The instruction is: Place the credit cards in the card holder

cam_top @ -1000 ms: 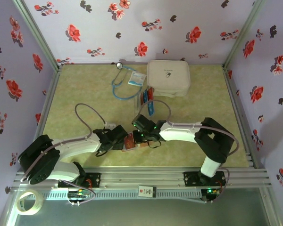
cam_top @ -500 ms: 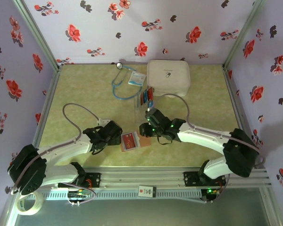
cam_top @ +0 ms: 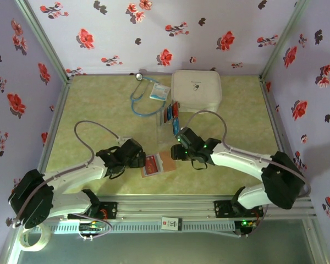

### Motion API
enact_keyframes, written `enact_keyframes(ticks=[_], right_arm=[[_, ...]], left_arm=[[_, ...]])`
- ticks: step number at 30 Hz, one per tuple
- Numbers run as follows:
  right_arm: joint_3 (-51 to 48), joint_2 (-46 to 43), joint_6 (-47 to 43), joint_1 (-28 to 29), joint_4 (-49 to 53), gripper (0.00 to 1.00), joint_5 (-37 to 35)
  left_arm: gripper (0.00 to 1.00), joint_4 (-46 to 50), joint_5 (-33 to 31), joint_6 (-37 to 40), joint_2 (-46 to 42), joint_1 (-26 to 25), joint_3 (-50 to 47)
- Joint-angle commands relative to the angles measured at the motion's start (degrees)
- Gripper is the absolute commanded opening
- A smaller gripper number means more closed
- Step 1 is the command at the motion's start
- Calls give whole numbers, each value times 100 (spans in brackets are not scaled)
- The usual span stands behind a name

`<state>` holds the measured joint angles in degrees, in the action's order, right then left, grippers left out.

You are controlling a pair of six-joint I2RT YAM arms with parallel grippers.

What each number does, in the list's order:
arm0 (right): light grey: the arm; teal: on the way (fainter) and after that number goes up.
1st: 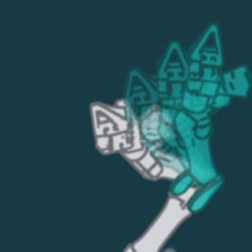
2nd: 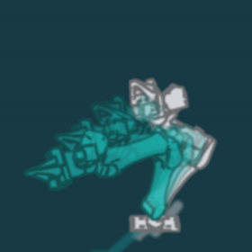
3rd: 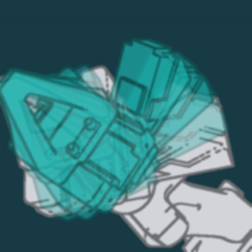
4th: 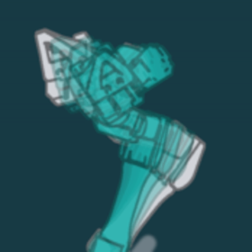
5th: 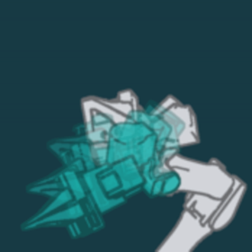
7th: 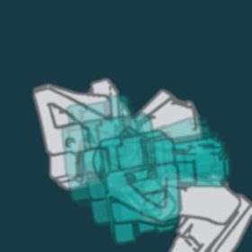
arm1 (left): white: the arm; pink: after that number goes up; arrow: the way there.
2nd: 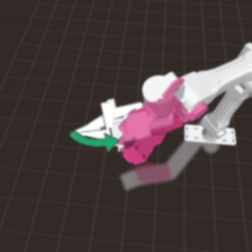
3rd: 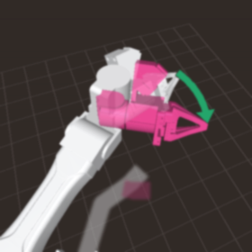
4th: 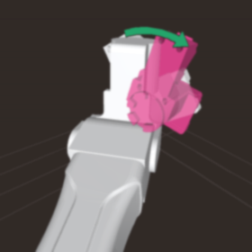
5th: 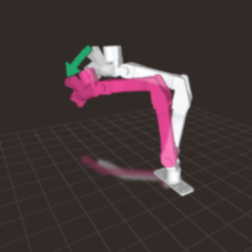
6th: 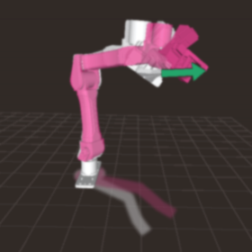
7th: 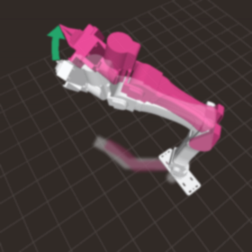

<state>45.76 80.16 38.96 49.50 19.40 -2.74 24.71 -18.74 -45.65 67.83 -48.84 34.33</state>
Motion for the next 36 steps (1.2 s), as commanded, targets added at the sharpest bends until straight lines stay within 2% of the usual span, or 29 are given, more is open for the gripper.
enact_keyframes(ticks=[1,6,15,23,28,36], right_arm=[[-102,200,-68,-39,-160,56,-43],[-161,385,-31,-52,-366,51,-7],[-331,347,2,-153,-516,23,11],[-536,115,24,-250,-477,2,-49],[-735,-159,106,-353,-384,0,-139],[-1027,-465,250,-392,-428,0,-80]], left_arm=[[100,-262,178,162,98,37,13],[100,-603,434,192,175,46,-56],[100,-845,723,232,409,49,-18],[100,-1006,802,236,517,50,-23],[100,-1223,1016,239,659,50,-29],[100,-2269,1806,253,909,43,-257]])
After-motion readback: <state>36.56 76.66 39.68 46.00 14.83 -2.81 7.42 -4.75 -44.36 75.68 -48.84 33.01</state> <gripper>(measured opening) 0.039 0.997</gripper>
